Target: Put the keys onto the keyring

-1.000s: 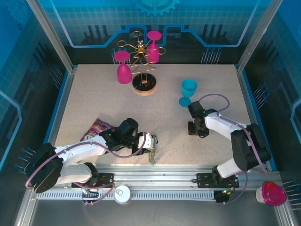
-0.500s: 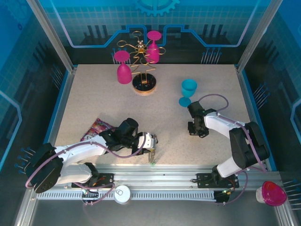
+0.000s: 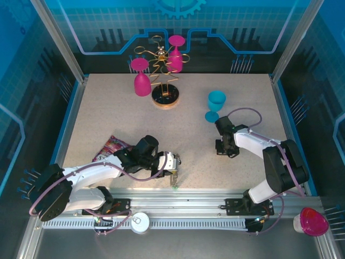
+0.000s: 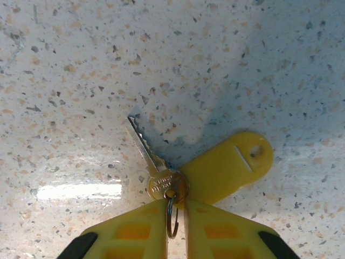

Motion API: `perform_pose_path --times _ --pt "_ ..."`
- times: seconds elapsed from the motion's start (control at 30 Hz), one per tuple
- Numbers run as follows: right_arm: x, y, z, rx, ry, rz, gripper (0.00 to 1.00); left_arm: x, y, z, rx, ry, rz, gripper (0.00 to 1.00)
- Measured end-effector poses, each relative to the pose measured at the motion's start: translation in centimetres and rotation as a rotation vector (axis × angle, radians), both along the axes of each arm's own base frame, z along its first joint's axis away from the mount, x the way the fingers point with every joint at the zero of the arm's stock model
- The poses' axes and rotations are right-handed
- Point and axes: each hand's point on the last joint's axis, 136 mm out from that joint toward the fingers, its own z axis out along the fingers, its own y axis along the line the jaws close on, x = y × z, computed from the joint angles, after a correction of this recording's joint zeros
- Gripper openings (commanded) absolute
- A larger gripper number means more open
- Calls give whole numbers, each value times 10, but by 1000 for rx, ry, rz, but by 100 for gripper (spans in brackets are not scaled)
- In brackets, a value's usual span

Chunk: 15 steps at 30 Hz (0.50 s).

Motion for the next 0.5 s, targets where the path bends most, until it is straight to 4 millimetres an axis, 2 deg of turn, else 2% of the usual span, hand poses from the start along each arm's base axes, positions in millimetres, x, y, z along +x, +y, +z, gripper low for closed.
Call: perform_pose_path --times 0.13,0.5 --pt "0 0 0 -1 0 0 6 0 0 0 0 0 0 0" --pt "0 0 6 -19 -14 13 0 -1 1 -1 2 1 0 0"
